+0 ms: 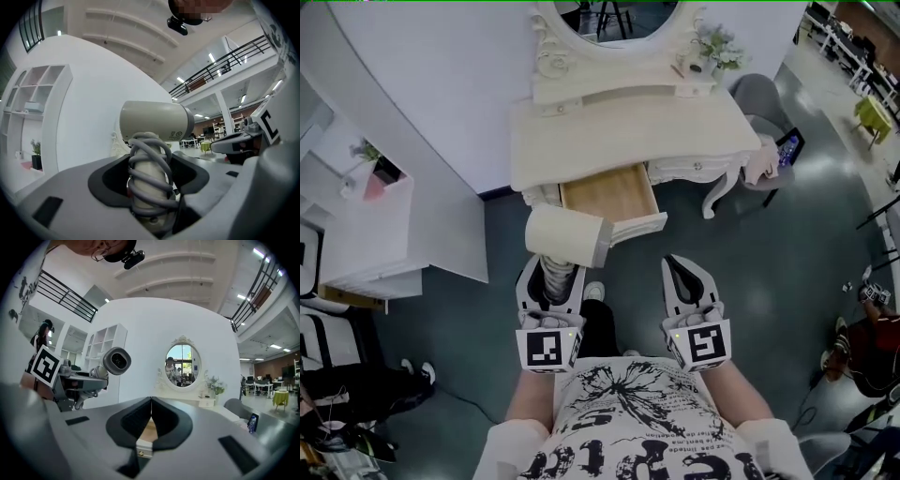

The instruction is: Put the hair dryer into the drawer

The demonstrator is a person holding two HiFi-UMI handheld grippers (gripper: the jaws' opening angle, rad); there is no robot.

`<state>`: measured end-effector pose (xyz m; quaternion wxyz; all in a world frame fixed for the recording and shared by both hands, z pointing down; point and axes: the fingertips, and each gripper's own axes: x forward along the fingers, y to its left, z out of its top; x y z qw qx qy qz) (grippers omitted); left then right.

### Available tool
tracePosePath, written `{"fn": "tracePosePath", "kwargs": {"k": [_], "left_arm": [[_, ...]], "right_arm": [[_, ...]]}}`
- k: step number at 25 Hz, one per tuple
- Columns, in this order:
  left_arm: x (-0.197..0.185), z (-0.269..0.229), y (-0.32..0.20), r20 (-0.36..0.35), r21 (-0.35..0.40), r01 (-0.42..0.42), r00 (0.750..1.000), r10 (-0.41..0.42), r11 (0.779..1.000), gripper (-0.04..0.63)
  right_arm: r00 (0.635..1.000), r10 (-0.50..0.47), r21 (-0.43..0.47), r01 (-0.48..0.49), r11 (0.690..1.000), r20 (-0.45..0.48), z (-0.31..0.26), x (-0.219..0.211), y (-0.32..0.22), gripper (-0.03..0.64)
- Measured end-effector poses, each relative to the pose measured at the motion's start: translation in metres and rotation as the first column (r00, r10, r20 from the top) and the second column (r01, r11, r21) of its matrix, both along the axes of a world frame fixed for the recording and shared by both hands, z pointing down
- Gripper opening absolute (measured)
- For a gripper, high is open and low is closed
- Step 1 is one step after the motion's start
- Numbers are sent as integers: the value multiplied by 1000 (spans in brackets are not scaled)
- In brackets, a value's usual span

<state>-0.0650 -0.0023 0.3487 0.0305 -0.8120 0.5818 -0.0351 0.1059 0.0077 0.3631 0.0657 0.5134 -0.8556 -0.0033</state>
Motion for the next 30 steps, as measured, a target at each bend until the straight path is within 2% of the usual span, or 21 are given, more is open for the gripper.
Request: {"fn": "tracePosePath", "kwargs": {"k": [7,10,15,19,24,30], "left_arm": [[-13,10,-118,4,-12,-100,995,100,995,262],[-20,10,-171,-3,-21,-156,988,156,988,262],[-34,11,-238,-9,-46,-223,975,222,974,262],[-40,19,-270,-22,-76,-246,969,245,966,262],[-21,50,-286,3,-135,-294,955,297,946,262],[6,125,-293,67,-313,-330,928,367,891,262]], "right_arm": [[996,92,-16,-92,996,-7,6,-18,-104,17],[991,133,-11,-134,991,-26,7,-28,-149,17],[979,202,-19,-202,979,-5,5,-39,-209,17],[977,212,-39,-212,976,2,7,-46,-241,17],[987,161,-40,-160,986,11,16,-45,-260,17],[990,141,-82,-140,987,9,49,-33,-266,17]]}}
